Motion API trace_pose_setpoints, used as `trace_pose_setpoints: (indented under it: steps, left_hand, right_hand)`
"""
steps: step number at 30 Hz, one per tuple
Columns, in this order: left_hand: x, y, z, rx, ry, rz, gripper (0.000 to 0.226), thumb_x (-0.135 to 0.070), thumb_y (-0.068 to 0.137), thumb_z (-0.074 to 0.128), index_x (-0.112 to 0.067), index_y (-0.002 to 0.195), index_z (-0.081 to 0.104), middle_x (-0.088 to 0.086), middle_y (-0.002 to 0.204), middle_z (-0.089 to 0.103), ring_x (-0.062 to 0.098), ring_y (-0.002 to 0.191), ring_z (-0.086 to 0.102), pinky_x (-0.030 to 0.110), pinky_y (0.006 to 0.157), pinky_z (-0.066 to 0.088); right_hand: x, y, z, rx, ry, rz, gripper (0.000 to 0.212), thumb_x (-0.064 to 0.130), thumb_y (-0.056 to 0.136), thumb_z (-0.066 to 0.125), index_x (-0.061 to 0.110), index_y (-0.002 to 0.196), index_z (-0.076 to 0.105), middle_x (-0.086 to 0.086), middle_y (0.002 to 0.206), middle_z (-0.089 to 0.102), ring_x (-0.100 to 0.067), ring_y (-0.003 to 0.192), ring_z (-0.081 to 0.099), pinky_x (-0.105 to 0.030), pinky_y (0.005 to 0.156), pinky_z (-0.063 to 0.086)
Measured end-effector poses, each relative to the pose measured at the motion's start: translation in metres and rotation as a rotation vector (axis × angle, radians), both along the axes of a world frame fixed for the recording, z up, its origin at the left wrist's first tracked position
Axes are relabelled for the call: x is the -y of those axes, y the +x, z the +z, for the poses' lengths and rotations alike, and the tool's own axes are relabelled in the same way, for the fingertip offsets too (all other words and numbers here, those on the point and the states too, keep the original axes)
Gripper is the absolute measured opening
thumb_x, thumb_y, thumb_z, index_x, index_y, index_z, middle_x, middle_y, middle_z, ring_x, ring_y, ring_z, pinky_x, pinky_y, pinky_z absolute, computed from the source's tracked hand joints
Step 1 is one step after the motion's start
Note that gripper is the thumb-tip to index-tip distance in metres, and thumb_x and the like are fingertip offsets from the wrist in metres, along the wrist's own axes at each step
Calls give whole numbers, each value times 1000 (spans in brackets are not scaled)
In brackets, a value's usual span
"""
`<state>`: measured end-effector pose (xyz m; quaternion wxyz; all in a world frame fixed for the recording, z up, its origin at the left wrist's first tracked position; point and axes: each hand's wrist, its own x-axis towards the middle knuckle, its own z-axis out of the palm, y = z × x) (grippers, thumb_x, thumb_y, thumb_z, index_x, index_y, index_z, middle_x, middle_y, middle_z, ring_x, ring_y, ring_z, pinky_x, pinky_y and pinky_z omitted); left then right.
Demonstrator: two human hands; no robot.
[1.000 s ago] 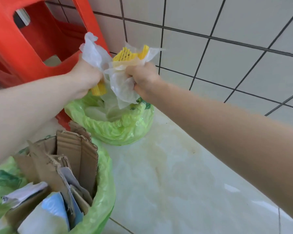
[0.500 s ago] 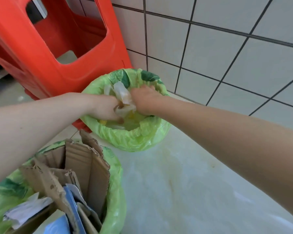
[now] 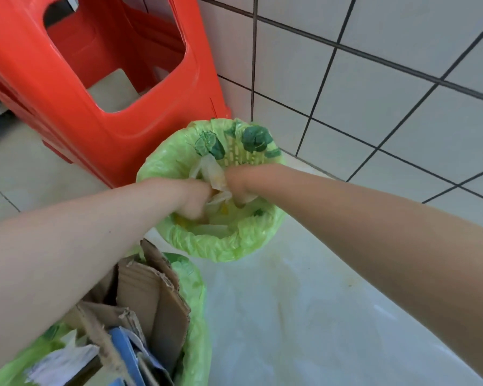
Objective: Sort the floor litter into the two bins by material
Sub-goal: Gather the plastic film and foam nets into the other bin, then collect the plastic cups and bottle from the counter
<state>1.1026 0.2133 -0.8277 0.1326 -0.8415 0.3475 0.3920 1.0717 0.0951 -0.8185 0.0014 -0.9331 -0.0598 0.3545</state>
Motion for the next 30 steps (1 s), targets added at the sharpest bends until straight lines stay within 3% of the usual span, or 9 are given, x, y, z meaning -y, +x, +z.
trace_pose_setpoints:
  steps: [3,5,7,11,13,17,24,26,30]
  left_hand:
    - [-9,-2,20,42,-49,75,30,-25,77,68,-14,104,62,7,104,66,25,87,63,40,81,55]
    - [-13,-6,38,47,-86,102,47,-23,76,69,-14,120,56,8,121,57,27,99,60,41,86,53]
    - [-19,-12,56,38,-111,139,69,-21,77,69,-16,139,40,8,141,39,31,118,51,42,96,48]
    - [-30,-22,100,108,-226,244,67,-13,78,60,-14,141,36,10,148,30,39,126,41,46,101,41]
    - [-36,-31,131,148,-300,327,61,-11,81,57,-14,139,39,10,142,37,38,125,41,47,100,42]
    - [-53,-57,202,154,-415,494,45,-15,85,57,-15,130,51,9,125,54,32,116,51,45,95,46]
    - [-96,-134,365,115,-547,875,25,-14,83,49,-23,104,59,1,86,69,27,84,64,40,75,54]
    - [-114,-161,419,151,-539,921,24,-19,83,46,-28,103,57,1,85,68,28,84,64,38,73,54]
    - [-150,-211,531,309,-548,1029,22,-28,89,43,-32,107,55,2,95,65,26,86,63,32,70,50]
  right_hand:
    - [2,-3,25,-11,55,15,36,17,87,62,5,121,58,-9,114,62,-25,96,62,-30,78,55]
    - [4,-9,46,12,99,-34,43,19,87,64,2,125,53,-9,110,61,-22,89,57,-22,58,46]
    - [6,-16,67,57,131,-137,62,15,85,67,-3,136,37,-14,117,56,-23,87,54,-22,50,39]
    - [8,-27,107,114,225,-303,58,3,86,59,-3,135,30,-22,130,41,-33,105,53,-32,72,42]
    - [9,-36,135,120,262,-346,53,5,87,57,-2,133,33,-21,129,42,-35,113,50,-34,77,41]
    - [2,-53,204,96,286,-373,36,12,89,50,1,122,42,-15,114,48,-31,104,51,-32,73,39]
    - [-40,-95,358,28,324,-367,38,18,90,44,9,127,47,-11,122,60,-29,107,58,-36,87,51]
    - [-56,-112,410,26,350,-318,35,16,91,44,9,125,47,-12,121,61,-28,106,59,-31,83,49]
    - [-94,-148,519,63,492,-288,36,23,91,49,13,125,51,-6,120,63,-23,111,58,-36,95,48]
